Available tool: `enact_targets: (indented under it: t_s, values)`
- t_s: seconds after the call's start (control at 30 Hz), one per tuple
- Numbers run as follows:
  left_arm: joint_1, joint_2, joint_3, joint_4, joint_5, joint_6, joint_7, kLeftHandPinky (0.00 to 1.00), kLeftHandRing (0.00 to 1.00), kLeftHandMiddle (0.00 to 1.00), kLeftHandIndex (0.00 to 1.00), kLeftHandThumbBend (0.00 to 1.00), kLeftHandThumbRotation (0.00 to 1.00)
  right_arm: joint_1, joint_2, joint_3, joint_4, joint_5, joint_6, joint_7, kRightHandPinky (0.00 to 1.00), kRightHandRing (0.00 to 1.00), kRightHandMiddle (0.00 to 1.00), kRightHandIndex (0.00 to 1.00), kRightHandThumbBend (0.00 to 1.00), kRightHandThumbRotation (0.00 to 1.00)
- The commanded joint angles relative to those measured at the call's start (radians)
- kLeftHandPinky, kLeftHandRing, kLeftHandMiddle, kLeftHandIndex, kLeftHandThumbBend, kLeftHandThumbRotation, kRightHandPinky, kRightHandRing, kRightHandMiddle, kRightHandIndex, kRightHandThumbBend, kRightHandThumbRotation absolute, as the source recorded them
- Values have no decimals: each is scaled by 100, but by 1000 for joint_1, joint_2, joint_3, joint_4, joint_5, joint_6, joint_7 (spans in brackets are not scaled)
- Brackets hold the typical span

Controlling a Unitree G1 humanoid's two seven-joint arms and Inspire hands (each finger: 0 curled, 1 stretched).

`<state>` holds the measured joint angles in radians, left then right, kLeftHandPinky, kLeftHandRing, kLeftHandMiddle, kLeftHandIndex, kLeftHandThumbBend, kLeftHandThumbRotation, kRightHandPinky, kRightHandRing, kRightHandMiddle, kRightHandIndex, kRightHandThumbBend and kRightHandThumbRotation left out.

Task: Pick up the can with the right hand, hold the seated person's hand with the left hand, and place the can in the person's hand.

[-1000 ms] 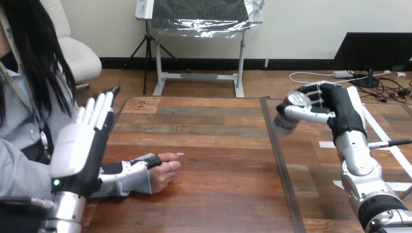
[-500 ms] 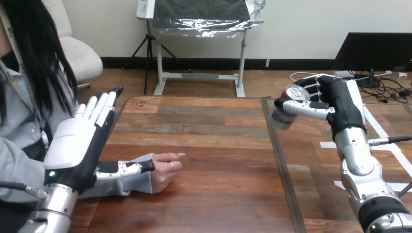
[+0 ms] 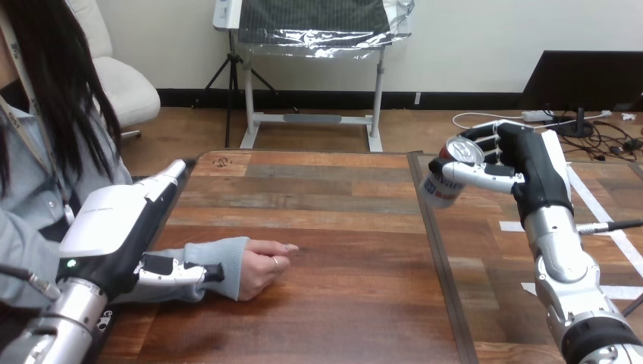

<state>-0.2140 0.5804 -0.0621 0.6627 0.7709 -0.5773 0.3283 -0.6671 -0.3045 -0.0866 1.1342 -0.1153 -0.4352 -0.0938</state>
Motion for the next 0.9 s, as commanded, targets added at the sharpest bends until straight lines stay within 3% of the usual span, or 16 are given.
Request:
enact_targets:
  t_s: [0.0, 0.27, 0.47, 0.87]
  values:
    - [-106, 47, -29, -1, -27, 5, -50, 79, 85, 88, 92, 100, 44, -29, -11, -5, -92, 12, -35, 6, 39, 43, 48, 50, 79, 0]
    - [-140, 73, -62, 55, -38, -11, -100, 79, 84, 87, 90, 100, 42, -15, -12, -9, -120, 16, -32, 15, 39, 43, 48, 49, 79, 0]
    - [-176, 91, -101, 122, -17, -33, -86, 77, 83, 85, 89, 100, 42, 0, -11, -14, -150, 26, -37, 33, 38, 42, 47, 49, 79, 0]
    - [-241, 106, -161, 230, -13, -30, -117, 76, 82, 86, 88, 100, 42, 27, -14, -14, -210, 27, -17, 51, 38, 42, 47, 48, 78, 0]
